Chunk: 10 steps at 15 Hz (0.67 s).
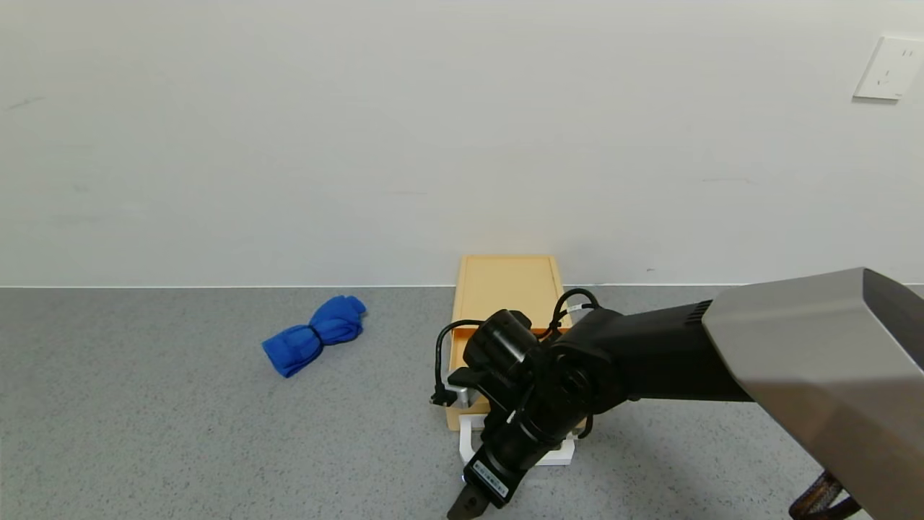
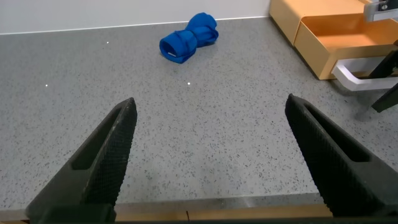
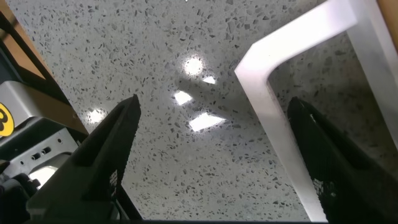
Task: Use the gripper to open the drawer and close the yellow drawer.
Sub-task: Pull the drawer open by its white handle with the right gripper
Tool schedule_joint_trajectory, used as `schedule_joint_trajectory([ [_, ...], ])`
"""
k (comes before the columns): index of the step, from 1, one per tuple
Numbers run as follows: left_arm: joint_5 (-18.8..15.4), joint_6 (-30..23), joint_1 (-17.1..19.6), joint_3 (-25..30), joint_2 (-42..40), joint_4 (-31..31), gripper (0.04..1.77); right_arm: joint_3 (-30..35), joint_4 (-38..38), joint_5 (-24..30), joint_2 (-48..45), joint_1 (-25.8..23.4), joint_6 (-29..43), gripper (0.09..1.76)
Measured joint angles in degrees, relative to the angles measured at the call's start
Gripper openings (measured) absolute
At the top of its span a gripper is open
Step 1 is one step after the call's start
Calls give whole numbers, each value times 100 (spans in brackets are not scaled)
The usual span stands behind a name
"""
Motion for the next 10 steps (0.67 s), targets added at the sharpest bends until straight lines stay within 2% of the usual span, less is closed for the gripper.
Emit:
schedule_joint_trajectory([
  [10,0,-9,0,0,0,0,172,60,17,5,-67,123,155,171],
])
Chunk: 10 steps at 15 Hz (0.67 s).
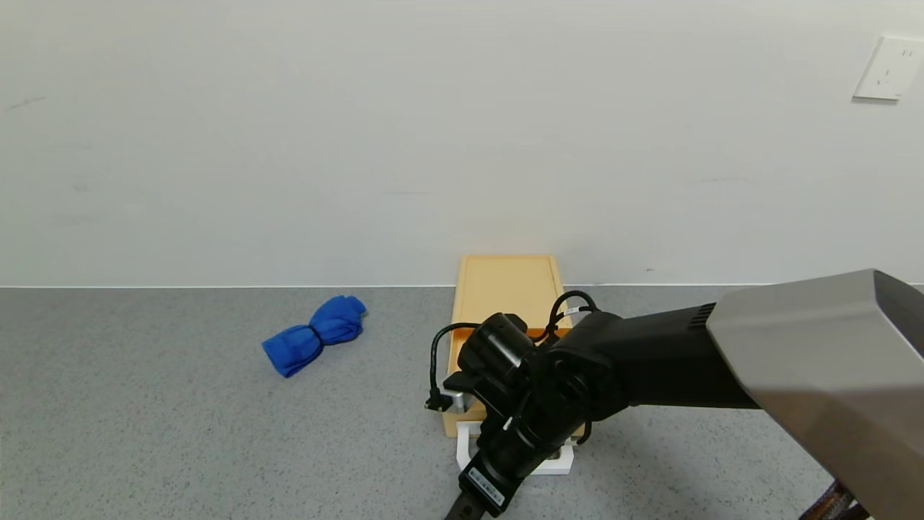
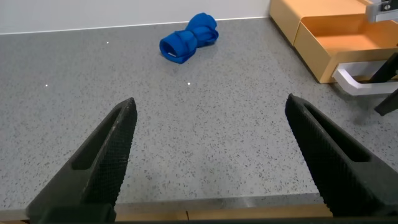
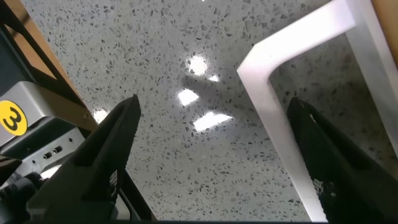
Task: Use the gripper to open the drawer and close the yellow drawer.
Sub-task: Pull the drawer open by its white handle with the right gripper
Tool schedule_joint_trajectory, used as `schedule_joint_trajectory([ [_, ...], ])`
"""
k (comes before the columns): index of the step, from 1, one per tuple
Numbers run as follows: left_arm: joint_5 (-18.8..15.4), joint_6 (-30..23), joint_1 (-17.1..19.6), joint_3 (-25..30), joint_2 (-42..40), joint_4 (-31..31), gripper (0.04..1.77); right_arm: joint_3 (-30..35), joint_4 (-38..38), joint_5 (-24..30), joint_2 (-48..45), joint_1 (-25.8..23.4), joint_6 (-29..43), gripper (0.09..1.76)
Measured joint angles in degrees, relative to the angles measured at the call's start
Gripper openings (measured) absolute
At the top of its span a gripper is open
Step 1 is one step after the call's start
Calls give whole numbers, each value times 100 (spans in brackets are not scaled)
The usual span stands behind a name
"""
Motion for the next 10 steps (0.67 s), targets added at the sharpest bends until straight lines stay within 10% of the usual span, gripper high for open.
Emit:
schedule_joint_trajectory([
  [10,0,9,0,0,0,0,172,63,33,-102,-341,33,27,171],
])
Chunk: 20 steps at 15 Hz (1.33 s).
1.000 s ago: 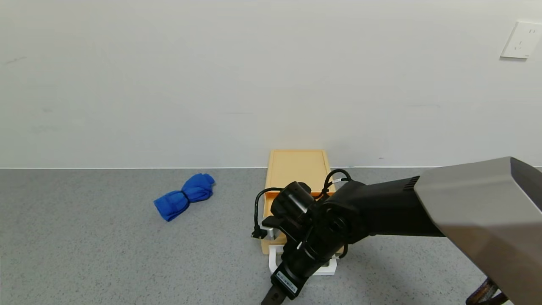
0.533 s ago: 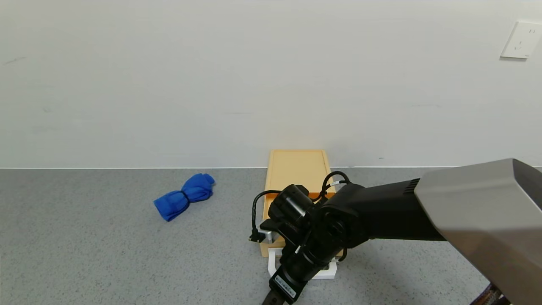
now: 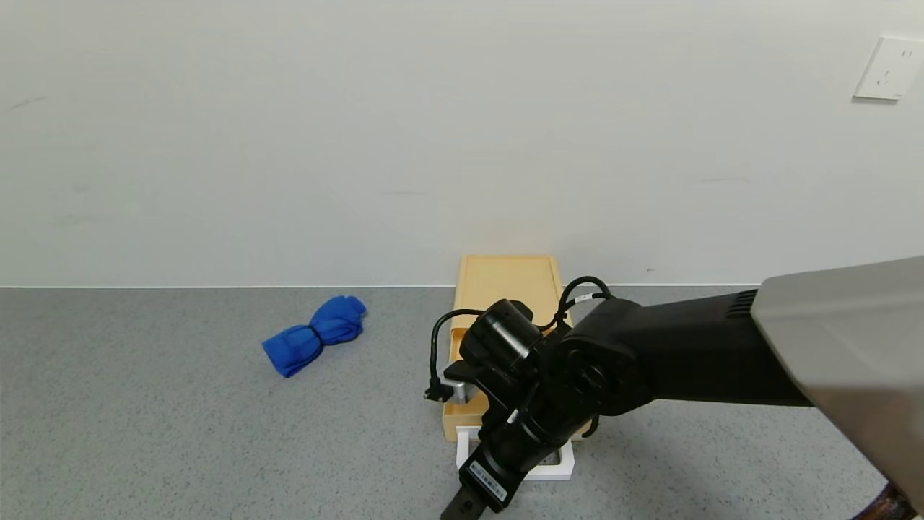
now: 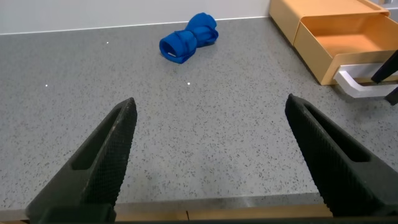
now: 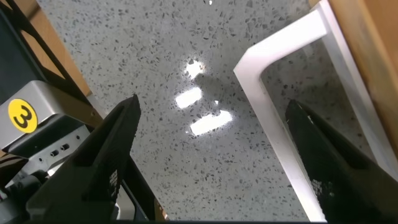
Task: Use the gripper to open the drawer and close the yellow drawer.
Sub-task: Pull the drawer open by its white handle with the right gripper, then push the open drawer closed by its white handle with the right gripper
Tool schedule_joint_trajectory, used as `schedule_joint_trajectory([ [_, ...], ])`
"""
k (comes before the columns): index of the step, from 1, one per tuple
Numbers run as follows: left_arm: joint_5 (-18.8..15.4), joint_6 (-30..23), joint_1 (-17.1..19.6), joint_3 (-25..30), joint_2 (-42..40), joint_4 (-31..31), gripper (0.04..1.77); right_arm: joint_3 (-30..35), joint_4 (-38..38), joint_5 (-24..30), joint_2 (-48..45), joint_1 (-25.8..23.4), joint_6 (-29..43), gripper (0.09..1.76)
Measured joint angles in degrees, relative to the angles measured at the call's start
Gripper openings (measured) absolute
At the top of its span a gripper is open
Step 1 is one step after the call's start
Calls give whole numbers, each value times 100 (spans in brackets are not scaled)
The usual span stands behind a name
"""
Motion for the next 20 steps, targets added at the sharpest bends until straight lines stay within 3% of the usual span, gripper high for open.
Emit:
schedule_joint_trajectory([
  [5,-2,0,0,0,0,0,172,113,0,1,-681,-77,-40,171],
  [8,9,-2,0,0,0,0,172,276,-37,26,-1271,-379,-95,171],
  [14,4,-9,0,0,0,0,172,935,-333,157,-2387,-1590,-190,171],
  [20,4,-15,0,0,0,-6,172,2205,-1836,199,-3193,-2621,20,171],
])
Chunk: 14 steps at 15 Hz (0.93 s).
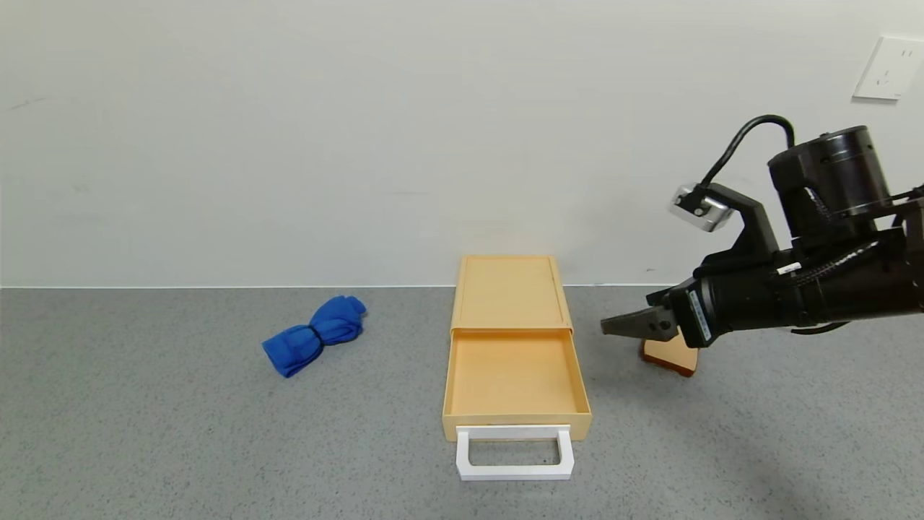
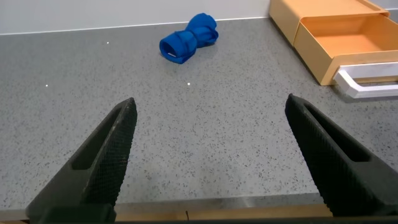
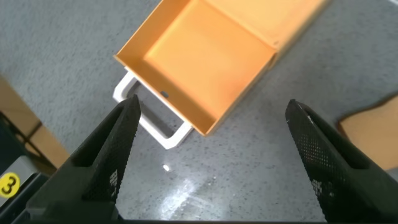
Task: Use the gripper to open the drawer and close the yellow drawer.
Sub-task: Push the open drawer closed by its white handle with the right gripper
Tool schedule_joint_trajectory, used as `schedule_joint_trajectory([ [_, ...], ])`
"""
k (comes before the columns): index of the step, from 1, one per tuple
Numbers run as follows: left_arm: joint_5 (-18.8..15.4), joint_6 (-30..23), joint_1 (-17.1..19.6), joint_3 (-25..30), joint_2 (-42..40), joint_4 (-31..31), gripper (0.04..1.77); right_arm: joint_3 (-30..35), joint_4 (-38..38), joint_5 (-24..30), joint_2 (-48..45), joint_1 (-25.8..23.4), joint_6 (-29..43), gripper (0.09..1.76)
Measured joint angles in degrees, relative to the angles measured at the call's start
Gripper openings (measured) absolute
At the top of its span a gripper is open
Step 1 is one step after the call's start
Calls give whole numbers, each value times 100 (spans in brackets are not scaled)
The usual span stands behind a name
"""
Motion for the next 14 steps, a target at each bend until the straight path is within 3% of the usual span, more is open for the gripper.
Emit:
schedule_joint_trajectory([
  [6,5,-49,0,0,0,-5,172,846,-986,2,-496,-636,28,171],
  [14,5,-52,0,0,0,-9,172,1028,-1019,9,-730,-841,22,171],
])
